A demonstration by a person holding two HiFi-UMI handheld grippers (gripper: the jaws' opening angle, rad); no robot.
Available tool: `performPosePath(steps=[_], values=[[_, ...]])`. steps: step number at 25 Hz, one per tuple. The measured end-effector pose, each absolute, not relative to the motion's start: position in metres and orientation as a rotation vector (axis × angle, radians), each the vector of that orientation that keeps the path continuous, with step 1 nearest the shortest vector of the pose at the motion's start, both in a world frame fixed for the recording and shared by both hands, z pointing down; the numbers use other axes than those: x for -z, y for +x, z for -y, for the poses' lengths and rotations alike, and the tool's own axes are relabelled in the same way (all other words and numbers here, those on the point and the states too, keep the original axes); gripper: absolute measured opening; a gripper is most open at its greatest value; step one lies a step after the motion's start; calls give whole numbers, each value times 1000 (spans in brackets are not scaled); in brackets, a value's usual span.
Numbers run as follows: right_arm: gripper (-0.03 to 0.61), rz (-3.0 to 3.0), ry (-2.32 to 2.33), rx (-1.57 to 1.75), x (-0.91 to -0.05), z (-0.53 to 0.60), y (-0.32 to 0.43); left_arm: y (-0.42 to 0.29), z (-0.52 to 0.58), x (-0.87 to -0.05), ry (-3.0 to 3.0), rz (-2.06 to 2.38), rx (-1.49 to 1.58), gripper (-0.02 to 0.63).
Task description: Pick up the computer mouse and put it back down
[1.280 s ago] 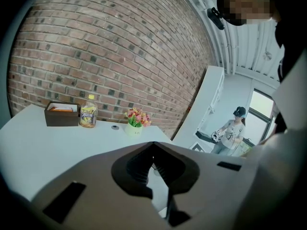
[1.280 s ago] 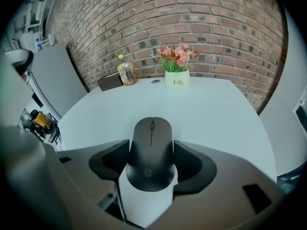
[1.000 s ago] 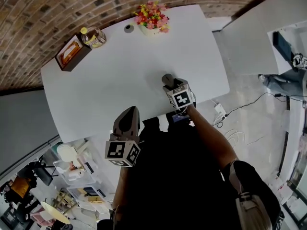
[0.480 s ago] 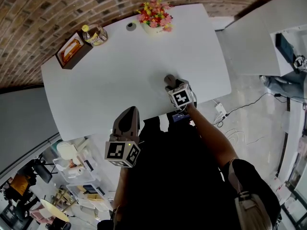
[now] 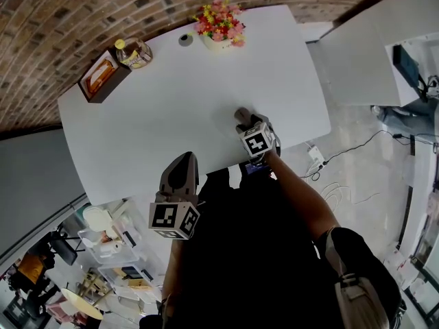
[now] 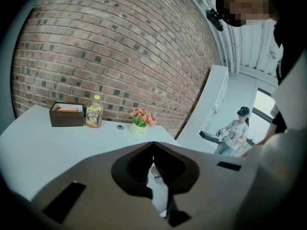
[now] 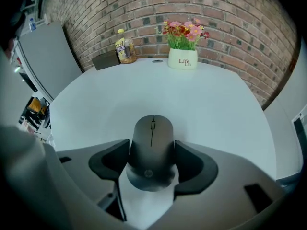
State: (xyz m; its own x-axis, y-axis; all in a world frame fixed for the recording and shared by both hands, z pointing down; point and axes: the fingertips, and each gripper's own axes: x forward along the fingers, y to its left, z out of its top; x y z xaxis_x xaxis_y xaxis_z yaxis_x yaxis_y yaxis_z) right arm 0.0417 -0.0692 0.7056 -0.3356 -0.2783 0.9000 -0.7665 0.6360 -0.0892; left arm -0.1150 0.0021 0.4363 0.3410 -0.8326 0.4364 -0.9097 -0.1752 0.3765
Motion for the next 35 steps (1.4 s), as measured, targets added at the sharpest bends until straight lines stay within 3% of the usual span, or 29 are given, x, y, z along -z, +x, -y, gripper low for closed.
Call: performPosePath(steps=[20, 35], values=[[307, 1924, 853, -602, -694, 71, 42, -119, -7, -433, 2059, 1509, -172, 14], [304, 2102, 1014, -540, -596, 80, 48, -96, 4, -431, 2134, 1428, -153, 14]])
